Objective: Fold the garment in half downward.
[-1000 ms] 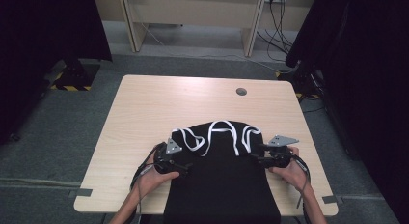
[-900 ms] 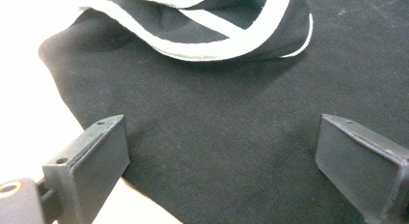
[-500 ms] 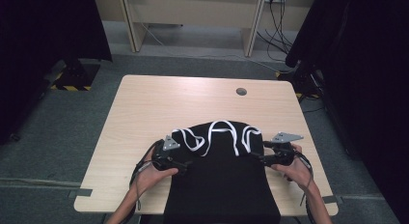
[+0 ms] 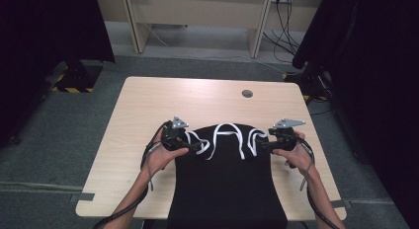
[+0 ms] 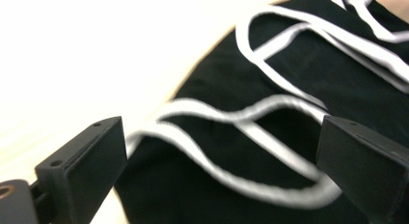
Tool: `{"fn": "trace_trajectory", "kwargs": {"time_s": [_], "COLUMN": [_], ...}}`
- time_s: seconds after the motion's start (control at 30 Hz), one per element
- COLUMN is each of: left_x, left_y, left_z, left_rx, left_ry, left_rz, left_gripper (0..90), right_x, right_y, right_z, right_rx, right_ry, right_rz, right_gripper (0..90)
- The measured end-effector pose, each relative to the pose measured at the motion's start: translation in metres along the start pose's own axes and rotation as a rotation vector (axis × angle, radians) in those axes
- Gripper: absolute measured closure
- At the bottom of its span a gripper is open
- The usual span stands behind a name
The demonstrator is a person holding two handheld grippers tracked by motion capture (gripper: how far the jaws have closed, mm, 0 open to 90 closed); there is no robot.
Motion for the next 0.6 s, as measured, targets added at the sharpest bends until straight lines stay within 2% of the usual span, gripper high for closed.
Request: {"fn": "trace_trajectory", "kwargs": {"time_s": [0.1, 0.17, 0.23, 0.27, 0.3, 0.4, 0.5, 0.6], "left_x": [-0.013, -0.021, -0.029, -0.033, -0.035, -0.044, -0.047, -0.047], "left_y": [0.005, 0.011, 0.016, 0.018, 0.018, 0.024, 0.025, 0.025], "left_z": [-0.007, -0.009, -0.008, -0.008, -0.005, -0.002, 0.004, 0.007], "left_rx": [0.012, 0.0, -0.012, -0.028, -0.003, 0.021, 0.025, -0.031], "left_ry": [0.026, 0.047, 0.08, 0.083, 0.106, 0.122, 0.133, 0.129], "left_rz": [-0.011, -0.04, -0.06, -0.047, -0.053, -0.051, -0.041, -0.048], "left_gripper": [2.7, 2.8, 2.7, 2.7, 2.7, 2.8, 4.1, 9.0], "right_x": [-0.009, -0.018, -0.026, -0.03, -0.033, -0.044, -0.052, -0.057], "right_y": [0.001, 0.002, 0.002, 0.001, 0.002, -0.001, -0.004, -0.005], "right_z": [-0.008, -0.011, -0.011, -0.012, -0.014, -0.015, -0.01, -0.007], "right_rx": [-0.006, -0.007, 0.013, 0.019, 0.014, 0.009, 0.016, 0.01], "right_ry": [0.008, 0.03, 0.059, 0.065, 0.067, 0.086, 0.128, 0.123], "right_rz": [-0.016, -0.028, -0.024, -0.024, -0.024, -0.022, -0.016, -0.017], "right_gripper": [20.6, 20.2, 20.0, 19.7, 19.4, 18.9, 18.6, 18.7]}}
Point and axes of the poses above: each handheld gripper's, and its own axes: x roughly backward along the jaws, z roughly out of its underside, y roughly to its left, the point moved 10 cm from there along -x, roughly forward along the jaws, and after that the axes turned 2 degrees about z, right-handed, at the moved point
